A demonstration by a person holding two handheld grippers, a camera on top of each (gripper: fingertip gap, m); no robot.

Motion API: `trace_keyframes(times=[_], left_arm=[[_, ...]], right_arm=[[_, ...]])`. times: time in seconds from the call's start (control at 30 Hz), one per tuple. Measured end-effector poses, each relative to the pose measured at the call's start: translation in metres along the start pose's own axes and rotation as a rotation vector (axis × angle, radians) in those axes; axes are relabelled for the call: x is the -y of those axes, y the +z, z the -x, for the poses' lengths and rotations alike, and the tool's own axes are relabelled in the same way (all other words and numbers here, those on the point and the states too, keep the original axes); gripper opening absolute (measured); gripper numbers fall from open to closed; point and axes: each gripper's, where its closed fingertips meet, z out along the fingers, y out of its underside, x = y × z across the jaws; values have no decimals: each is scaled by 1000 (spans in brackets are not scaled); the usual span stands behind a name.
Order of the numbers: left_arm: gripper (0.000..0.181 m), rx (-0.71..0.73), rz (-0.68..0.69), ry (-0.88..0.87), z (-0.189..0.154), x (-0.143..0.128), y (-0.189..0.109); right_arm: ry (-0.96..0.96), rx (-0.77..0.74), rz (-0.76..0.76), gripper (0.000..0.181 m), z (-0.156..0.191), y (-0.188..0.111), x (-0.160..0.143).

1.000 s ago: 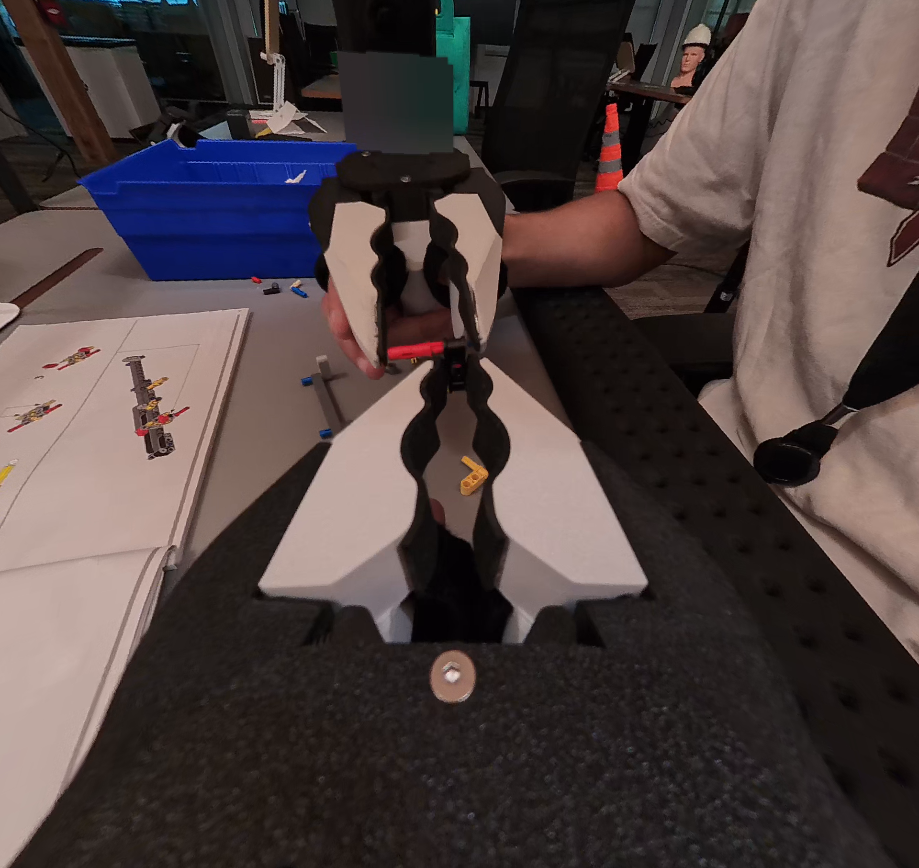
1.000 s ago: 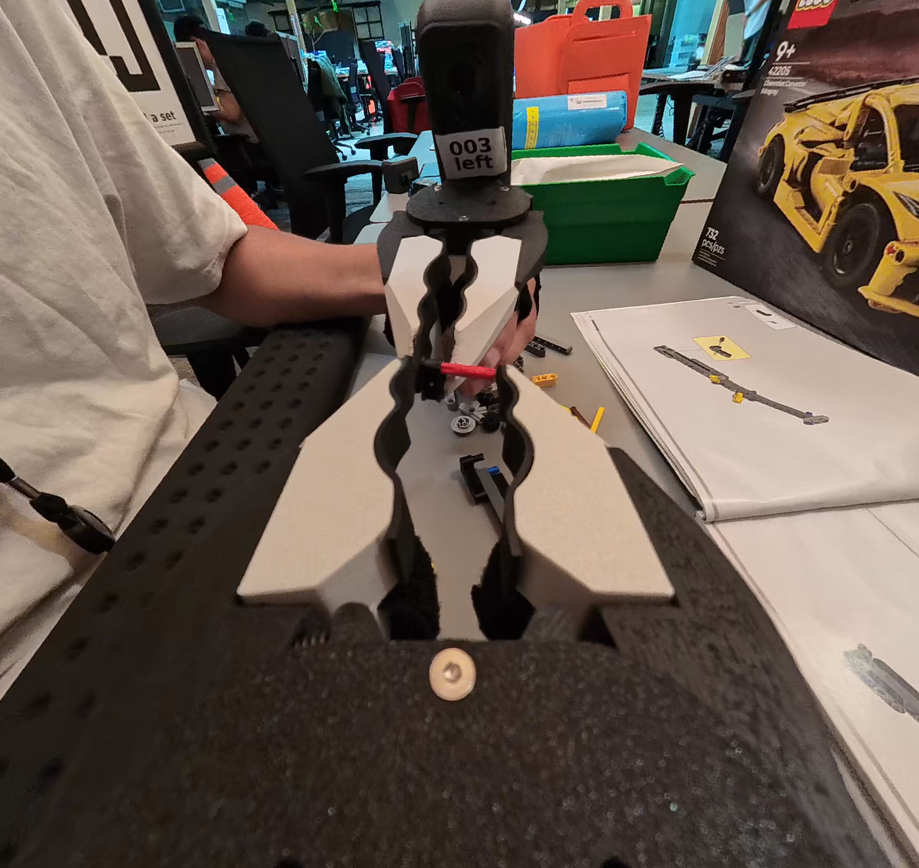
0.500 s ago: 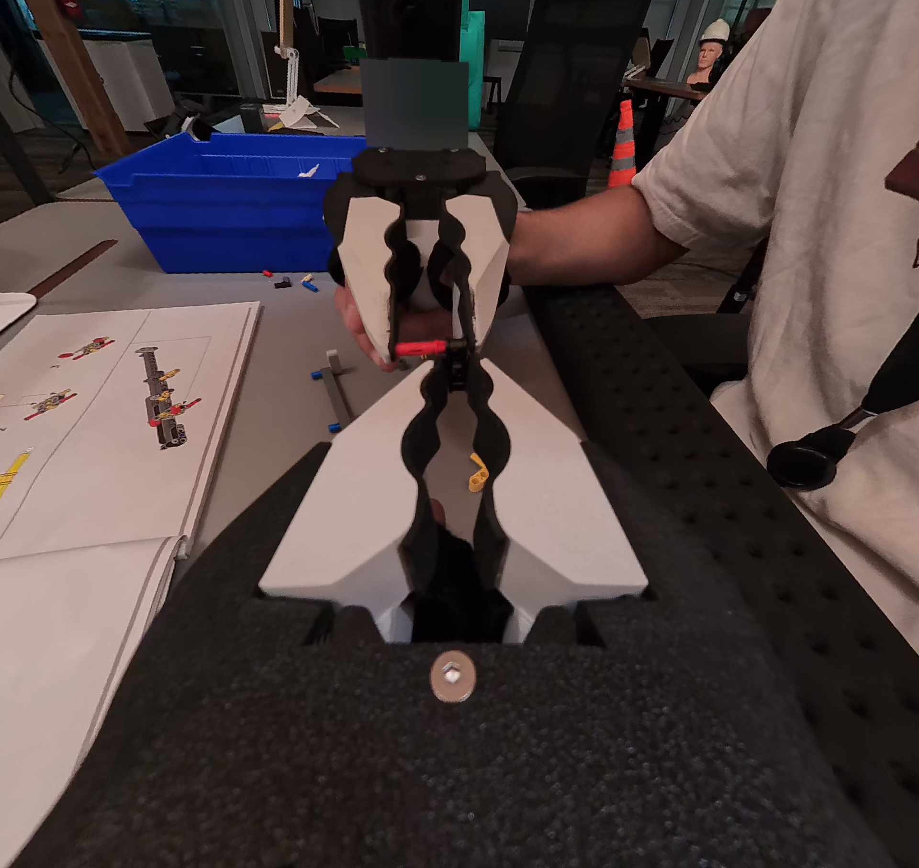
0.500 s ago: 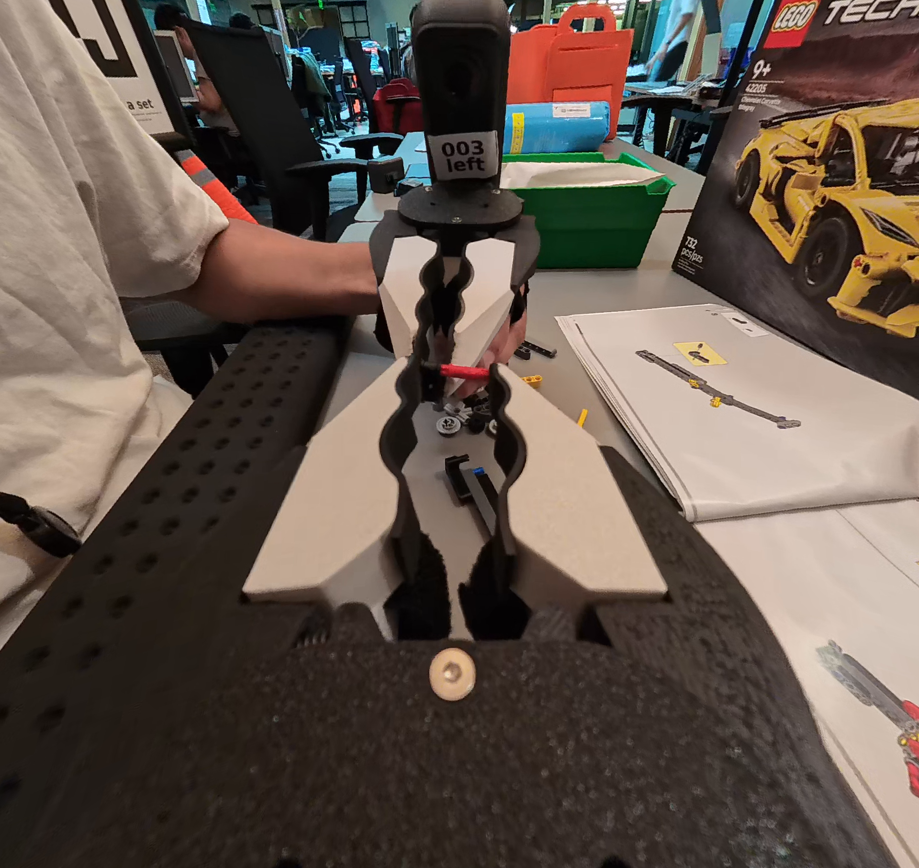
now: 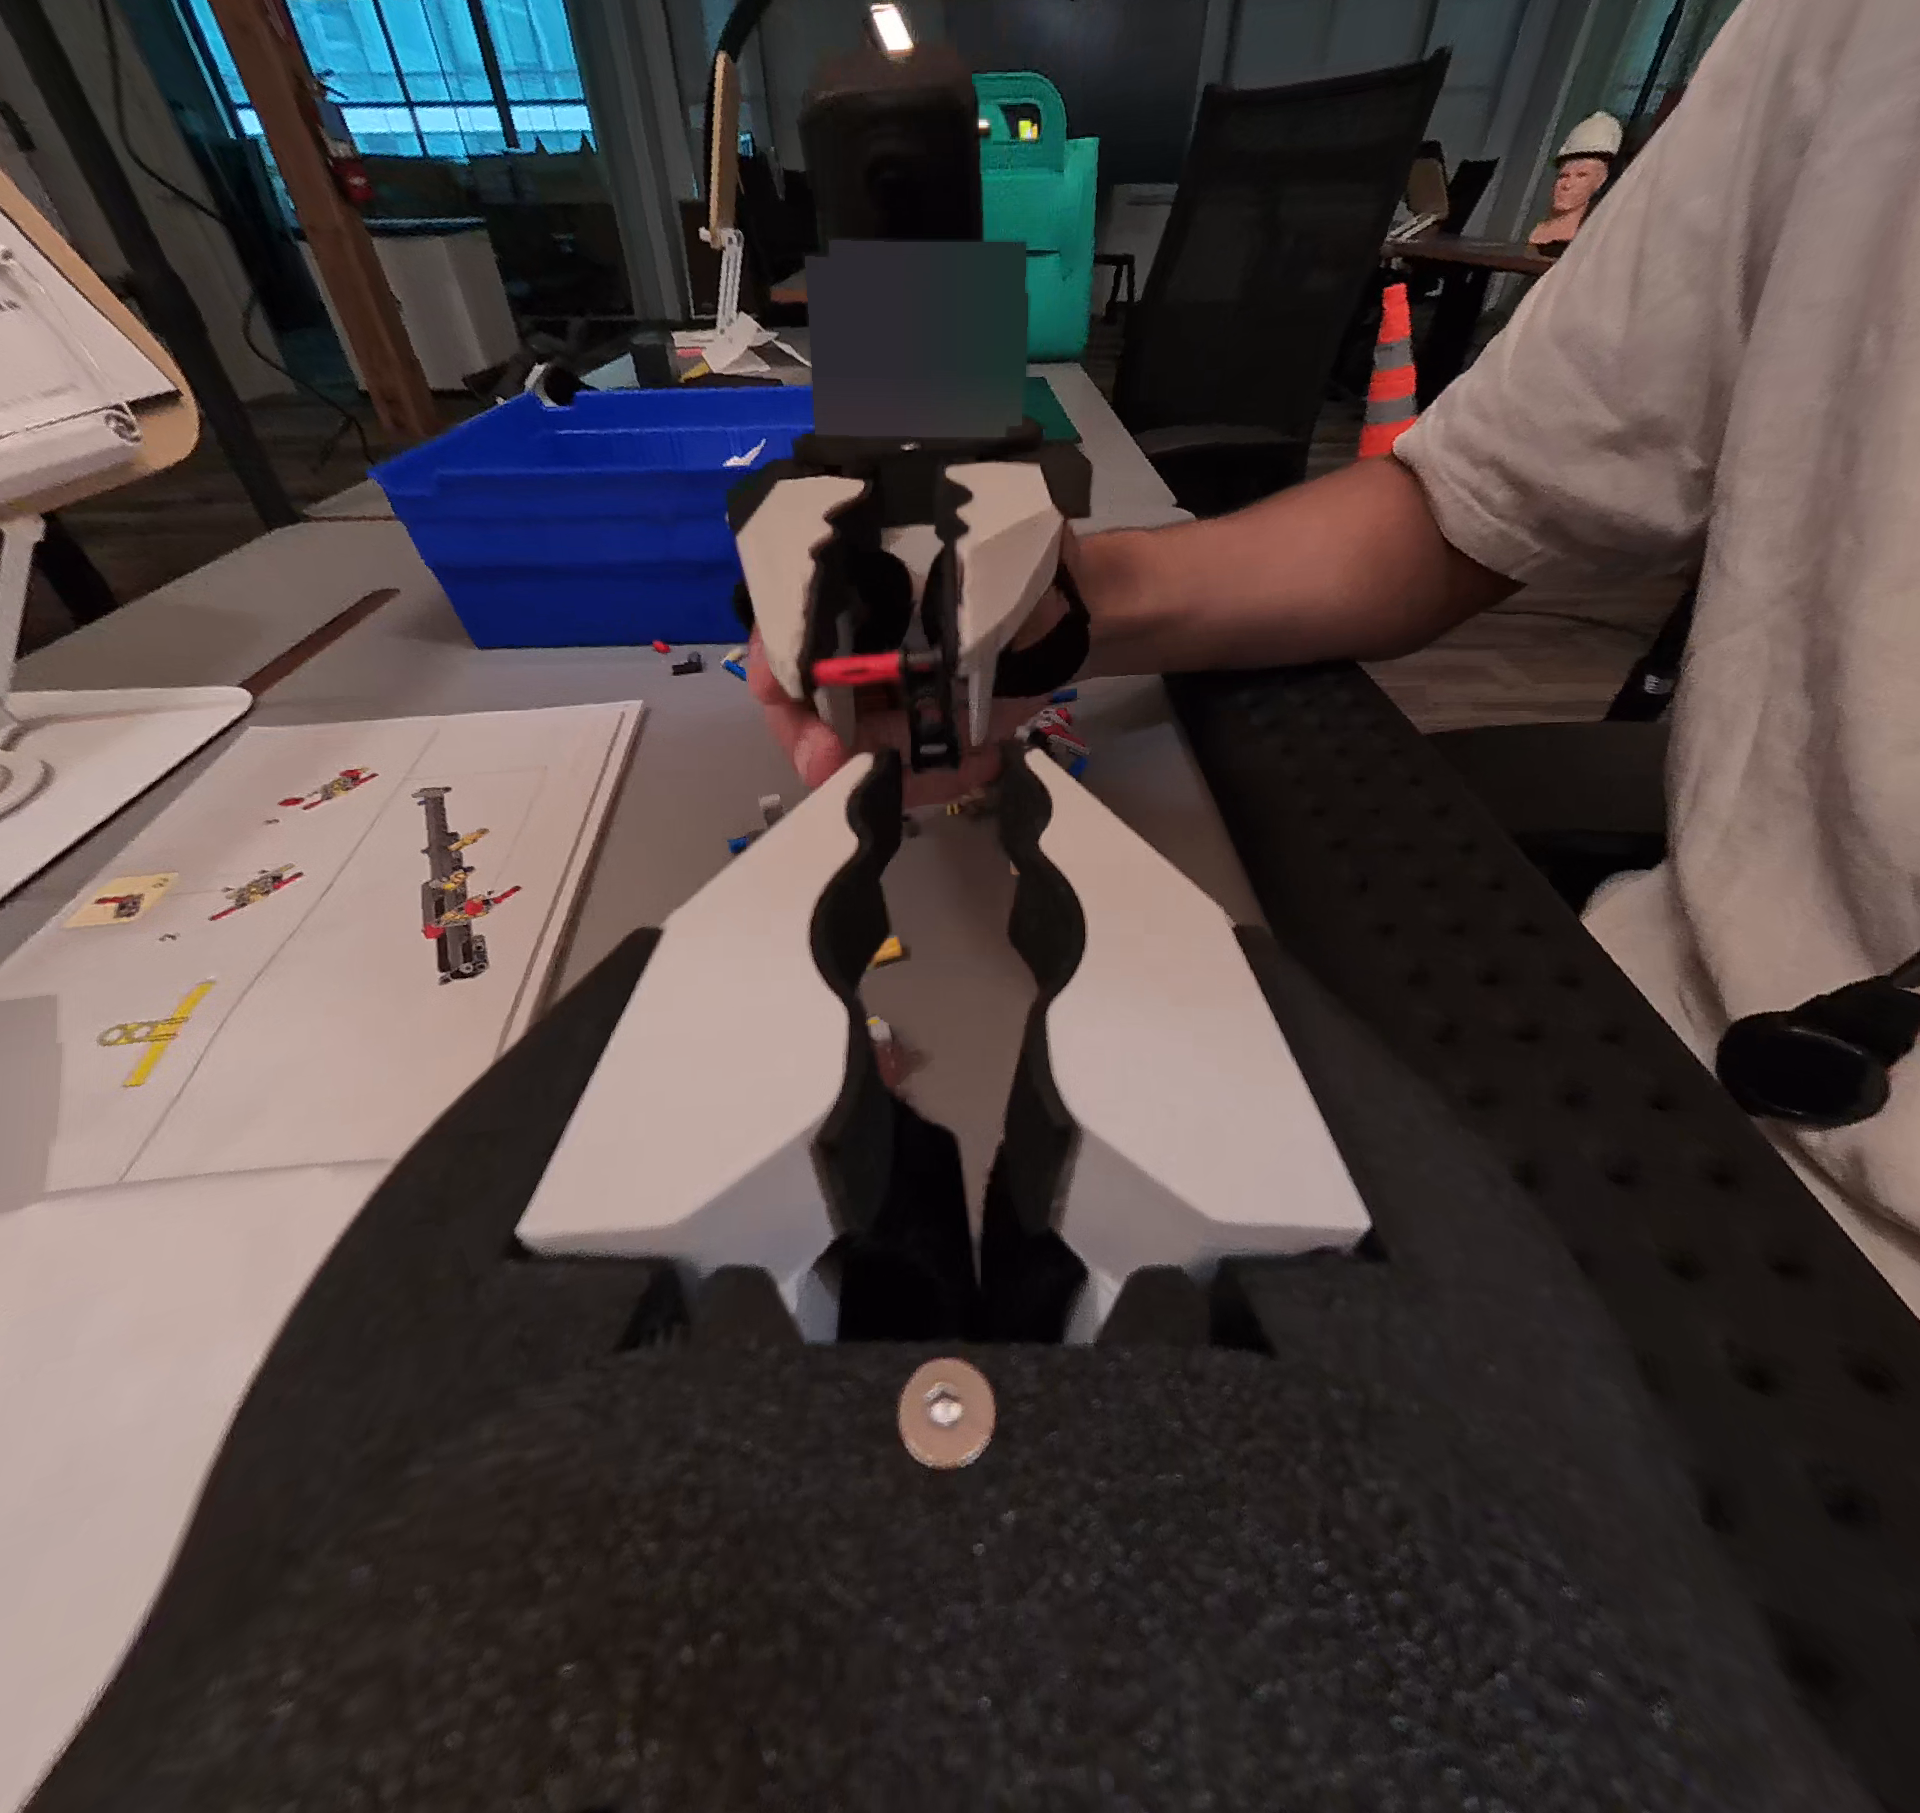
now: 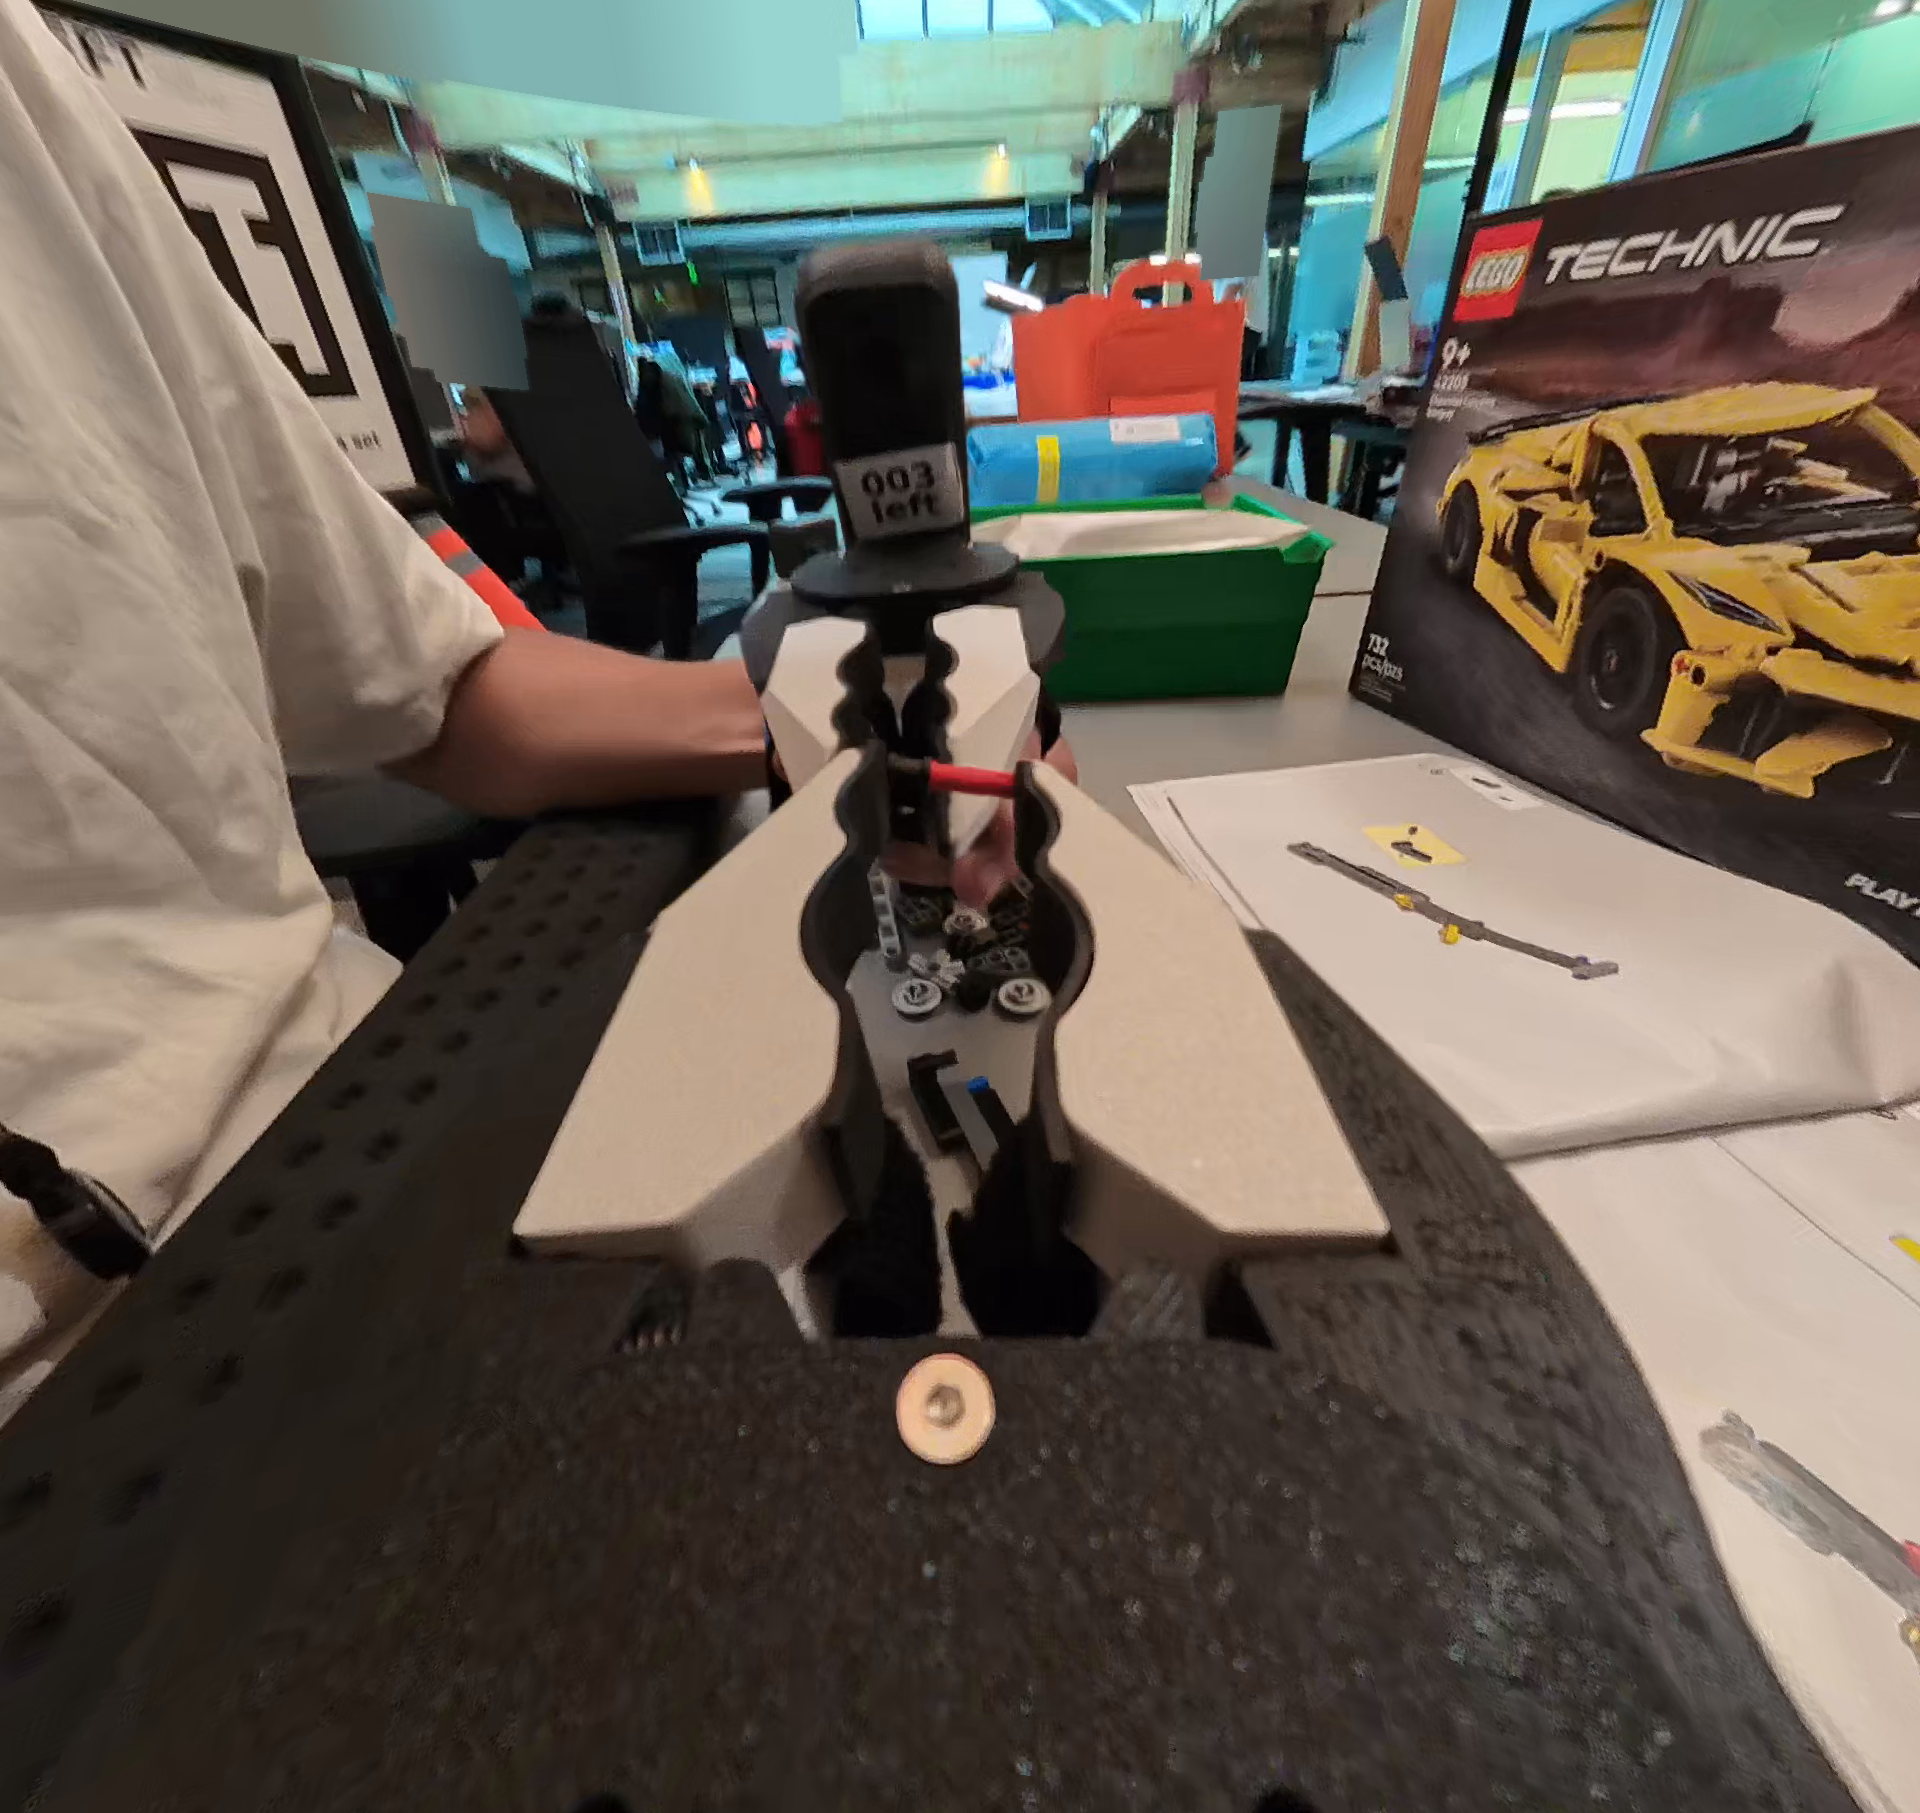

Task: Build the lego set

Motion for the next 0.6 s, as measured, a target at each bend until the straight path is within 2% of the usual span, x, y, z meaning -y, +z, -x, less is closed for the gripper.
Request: trace_keyframes(times=[0.17, 0.43, 0.6], left_arm=[[7, 32, -4, -14, 6, 1, 2], [7, 125, 53, 54, 18, -5, -1], [7, 113, 58, 18, 18, -8, 1]], right_arm=[[-2, -15, -14, 23, -3, -1, 2], [-26, -52, 76, 23, -14, -6, -14], [-67, -60, 125, 23, -15, -9, -19]])
